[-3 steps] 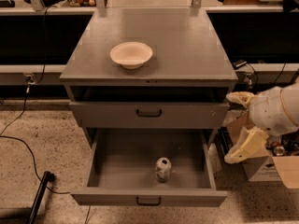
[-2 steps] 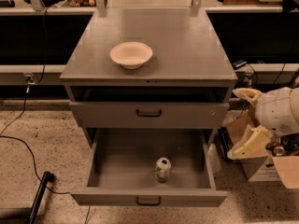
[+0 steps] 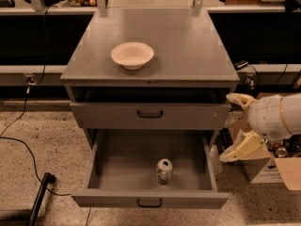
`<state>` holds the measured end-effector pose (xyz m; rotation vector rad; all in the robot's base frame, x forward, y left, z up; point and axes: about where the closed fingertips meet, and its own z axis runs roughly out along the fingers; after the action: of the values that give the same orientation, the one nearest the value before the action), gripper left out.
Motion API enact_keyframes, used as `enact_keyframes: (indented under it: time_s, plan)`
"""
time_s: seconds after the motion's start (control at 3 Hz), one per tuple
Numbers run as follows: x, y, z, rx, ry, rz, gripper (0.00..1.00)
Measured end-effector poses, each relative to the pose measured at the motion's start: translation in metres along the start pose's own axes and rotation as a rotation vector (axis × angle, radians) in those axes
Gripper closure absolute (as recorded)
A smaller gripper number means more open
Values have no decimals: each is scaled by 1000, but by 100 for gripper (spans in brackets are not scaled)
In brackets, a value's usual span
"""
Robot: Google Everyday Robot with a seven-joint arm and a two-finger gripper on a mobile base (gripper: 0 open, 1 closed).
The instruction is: Pick 7up can from middle drawer and place on counter
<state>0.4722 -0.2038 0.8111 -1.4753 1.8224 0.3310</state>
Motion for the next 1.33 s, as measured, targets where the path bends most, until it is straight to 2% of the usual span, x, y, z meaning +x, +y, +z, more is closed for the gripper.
enact_keyframes:
  time_s: [0.33,0.67,1.0,1.33]
  plan:
    - [15,3,59,-5,-143,27,0]
    - [31,5,112,-15,-174,18,0]
    - [56,7,159,-41,-194,40,0]
    - [78,19,201,-95,-199,72,0]
